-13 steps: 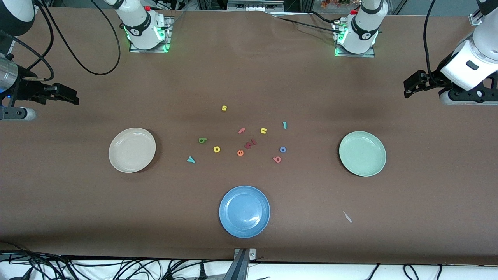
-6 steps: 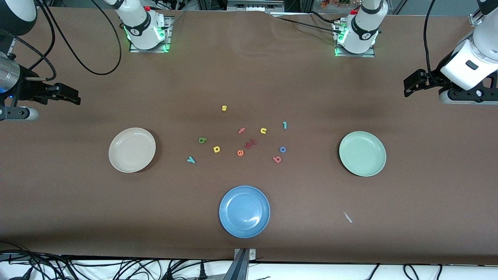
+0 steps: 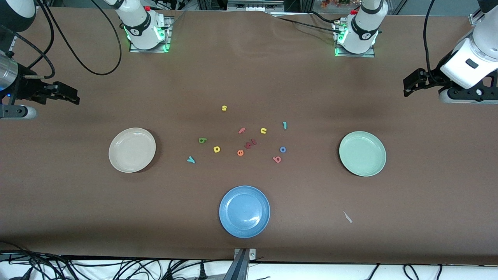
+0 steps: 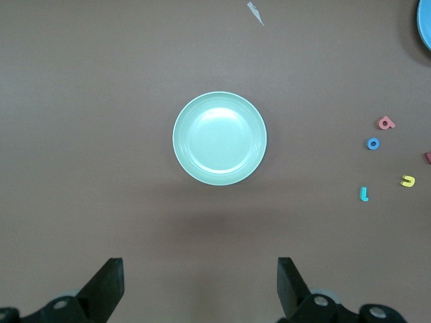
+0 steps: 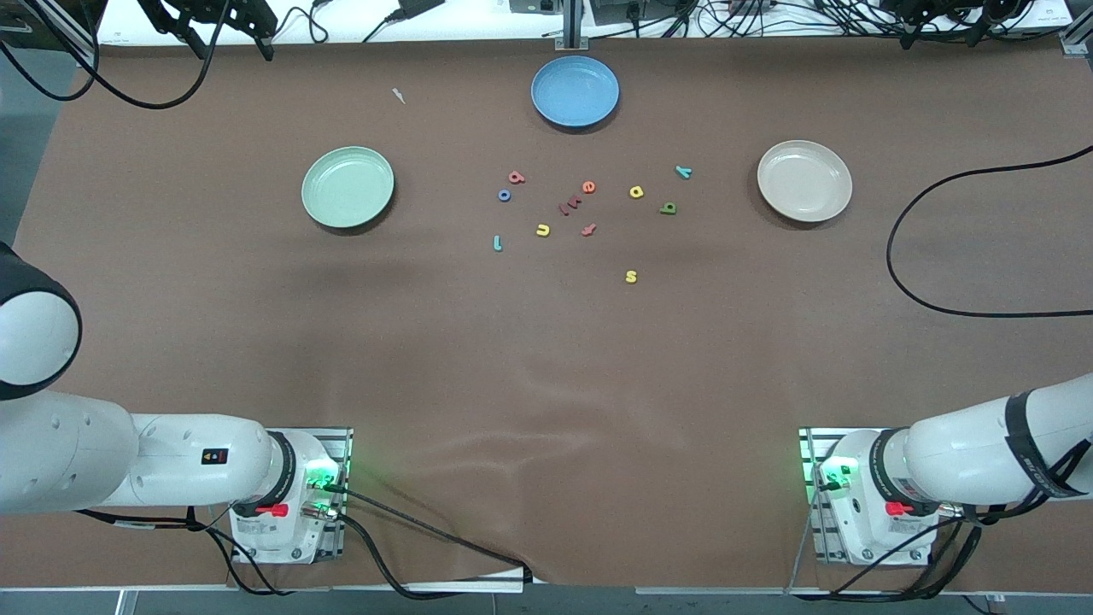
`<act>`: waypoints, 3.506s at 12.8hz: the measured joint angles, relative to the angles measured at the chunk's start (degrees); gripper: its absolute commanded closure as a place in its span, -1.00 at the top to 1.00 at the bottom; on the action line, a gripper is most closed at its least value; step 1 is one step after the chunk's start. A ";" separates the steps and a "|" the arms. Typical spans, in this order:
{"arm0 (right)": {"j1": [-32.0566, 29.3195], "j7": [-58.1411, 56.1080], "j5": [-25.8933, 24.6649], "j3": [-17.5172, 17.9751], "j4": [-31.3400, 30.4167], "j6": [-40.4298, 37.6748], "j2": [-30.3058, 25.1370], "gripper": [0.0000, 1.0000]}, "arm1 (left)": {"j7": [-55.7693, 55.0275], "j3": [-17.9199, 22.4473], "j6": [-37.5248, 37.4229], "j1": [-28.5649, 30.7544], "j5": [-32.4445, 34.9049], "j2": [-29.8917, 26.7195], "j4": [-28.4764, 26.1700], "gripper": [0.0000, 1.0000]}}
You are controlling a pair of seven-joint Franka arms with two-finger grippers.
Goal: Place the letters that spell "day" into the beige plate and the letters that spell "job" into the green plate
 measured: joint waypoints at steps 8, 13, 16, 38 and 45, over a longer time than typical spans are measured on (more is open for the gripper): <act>0.61 -0.03 0.00 0.19 0.21 0.05 0.00 1.00 | 0.00 -0.42 -0.11 -0.13 0.00 0.12 0.49 1.00; 0.70 -0.03 0.01 0.19 0.30 0.17 0.02 1.00 | 0.00 -0.52 -0.18 -0.13 0.00 0.14 0.49 1.00; 2.39 0.02 0.03 0.26 0.30 0.27 0.80 1.00 | 0.00 -0.56 -0.22 -0.14 0.00 0.15 0.50 1.00; 9.47 6.17 8.63 0.45 0.30 10.97 11.77 1.00 | 0.00 -2.09 -0.73 -1.96 -0.01 1.42 0.52 1.00; 13.79 10.47 9.06 0.63 0.31 15.66 16.78 1.00 | -1.25 -2.43 -0.52 -7.74 -0.02 8.00 0.53 1.00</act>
